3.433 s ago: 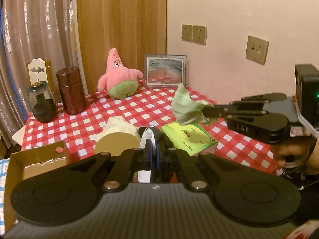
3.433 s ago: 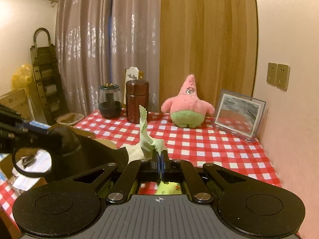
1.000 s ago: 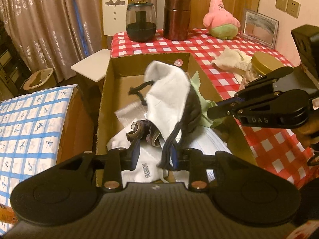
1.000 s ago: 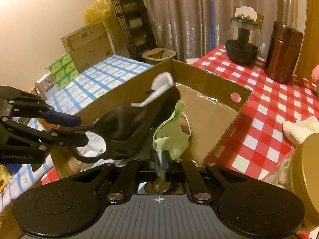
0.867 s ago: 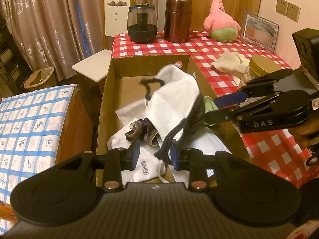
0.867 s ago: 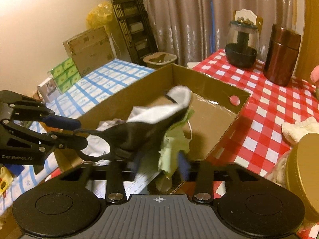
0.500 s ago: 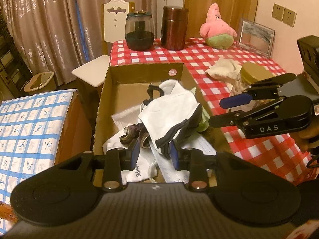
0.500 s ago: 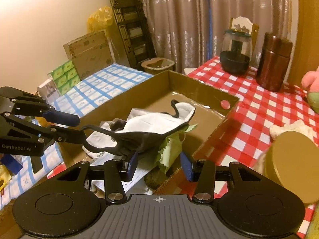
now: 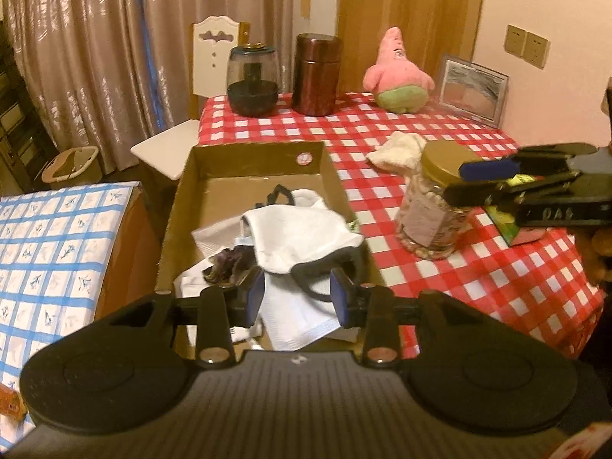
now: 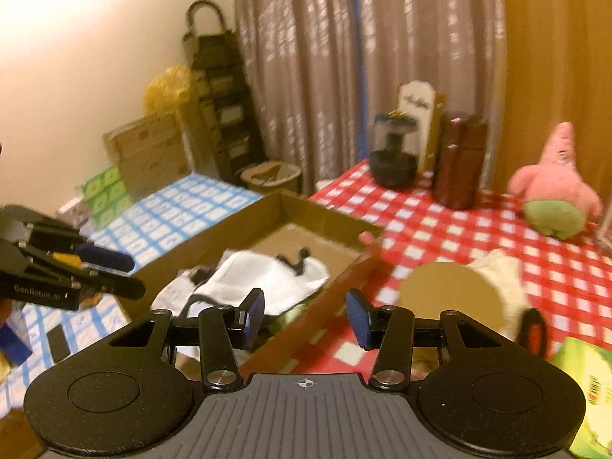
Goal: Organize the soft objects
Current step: 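Move both open tools back over the table items, then grasp the black-and-red ear pad with the right tool and lift it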
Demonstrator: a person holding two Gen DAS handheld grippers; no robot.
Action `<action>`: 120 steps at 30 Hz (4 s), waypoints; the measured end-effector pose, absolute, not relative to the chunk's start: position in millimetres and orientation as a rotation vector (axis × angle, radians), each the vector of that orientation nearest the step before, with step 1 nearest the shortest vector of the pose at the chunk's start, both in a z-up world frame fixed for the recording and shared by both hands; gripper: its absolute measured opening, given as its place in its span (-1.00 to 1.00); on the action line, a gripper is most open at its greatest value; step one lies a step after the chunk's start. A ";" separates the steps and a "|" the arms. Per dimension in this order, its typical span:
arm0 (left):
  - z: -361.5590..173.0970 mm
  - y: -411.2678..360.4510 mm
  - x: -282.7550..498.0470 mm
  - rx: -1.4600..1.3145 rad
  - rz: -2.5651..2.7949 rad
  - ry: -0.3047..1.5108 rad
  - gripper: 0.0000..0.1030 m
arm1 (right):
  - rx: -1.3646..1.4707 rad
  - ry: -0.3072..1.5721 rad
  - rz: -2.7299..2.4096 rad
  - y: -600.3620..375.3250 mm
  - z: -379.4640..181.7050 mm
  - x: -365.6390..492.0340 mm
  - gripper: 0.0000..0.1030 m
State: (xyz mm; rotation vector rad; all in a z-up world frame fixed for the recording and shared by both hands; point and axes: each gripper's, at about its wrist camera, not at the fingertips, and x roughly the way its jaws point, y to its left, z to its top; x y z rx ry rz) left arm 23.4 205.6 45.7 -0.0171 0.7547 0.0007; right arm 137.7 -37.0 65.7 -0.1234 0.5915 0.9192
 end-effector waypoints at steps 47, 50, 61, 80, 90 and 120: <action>98.3 84.4 147.0 0.109 -0.241 0.733 0.55 | -0.083 0.676 0.591 -241.6 97.0 217.6 -0.04; 100.4 85.9 165.8 0.123 -0.259 0.740 0.57 | -0.108 0.707 0.609 -239.6 92.2 236.1 -0.04; 91.6 82.0 245.4 0.246 -0.366 0.781 0.57 | -0.211 0.810 0.684 -224.0 68.1 297.5 -0.04; 45.0 74.1 359.5 0.239 -0.446 0.967 0.57 | -0.250 1.045 0.833 -188.4 23.1 388.4 0.31; 17.8 67.3 392.4 0.241 -0.474 1.033 0.63 | -0.229 1.207 0.911 -162.8 -9.6 413.6 0.60; -19.6 59.2 416.2 0.243 -0.504 1.094 0.64 | -0.231 1.370 0.888 -139.8 -63.8 440.0 0.31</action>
